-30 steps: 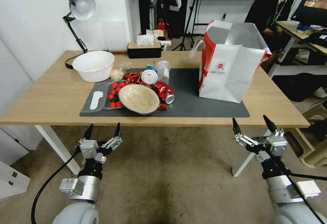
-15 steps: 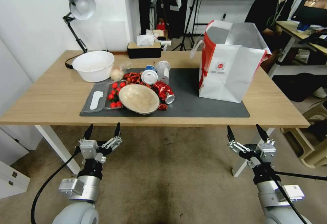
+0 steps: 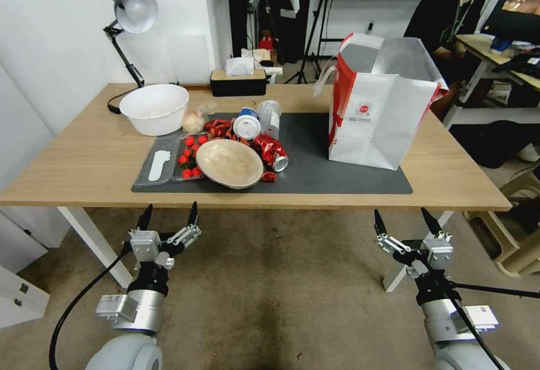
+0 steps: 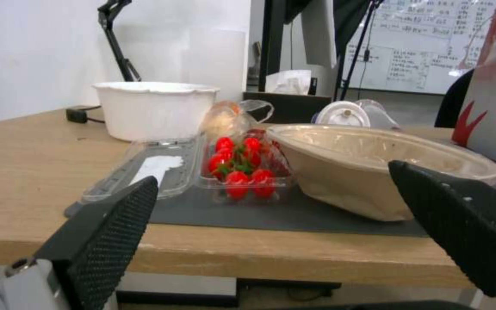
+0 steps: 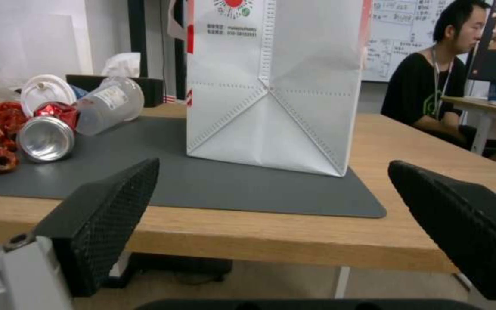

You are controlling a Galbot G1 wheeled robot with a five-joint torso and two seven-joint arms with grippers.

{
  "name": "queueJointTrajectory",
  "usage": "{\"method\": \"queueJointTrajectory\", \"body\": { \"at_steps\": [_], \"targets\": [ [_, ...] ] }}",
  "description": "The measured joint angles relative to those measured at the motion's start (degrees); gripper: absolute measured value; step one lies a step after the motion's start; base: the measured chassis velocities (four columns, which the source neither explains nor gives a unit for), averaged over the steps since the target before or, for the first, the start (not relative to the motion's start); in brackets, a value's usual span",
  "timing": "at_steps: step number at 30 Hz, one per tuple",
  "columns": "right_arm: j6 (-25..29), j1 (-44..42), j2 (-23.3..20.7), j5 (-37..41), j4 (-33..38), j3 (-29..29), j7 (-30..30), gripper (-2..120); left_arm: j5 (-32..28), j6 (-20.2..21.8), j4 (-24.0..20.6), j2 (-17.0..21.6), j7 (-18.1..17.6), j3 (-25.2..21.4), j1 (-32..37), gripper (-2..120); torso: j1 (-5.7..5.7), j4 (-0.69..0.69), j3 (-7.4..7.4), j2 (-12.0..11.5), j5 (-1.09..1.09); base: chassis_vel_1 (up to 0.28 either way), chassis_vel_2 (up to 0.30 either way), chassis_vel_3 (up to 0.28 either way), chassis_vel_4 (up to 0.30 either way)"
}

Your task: Pick up the food delivery bag from the floor and place it on the table.

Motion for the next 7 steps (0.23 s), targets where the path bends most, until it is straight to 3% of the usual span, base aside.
{"method": "queueJointTrajectory", "body": {
  "at_steps": [7],
  "targets": [
    [0.01, 0.02, 0.03, -0.05, -0.05, -0.01, -0.05, 100, -0.06, 0.00, -0.17, 0.03, -0.08, -0.01, 0.13, 100, 0.00, 0.00, 0.00, 0.00, 0.00, 0.000, 0.000, 0.000, 0.000]
  ]
}}
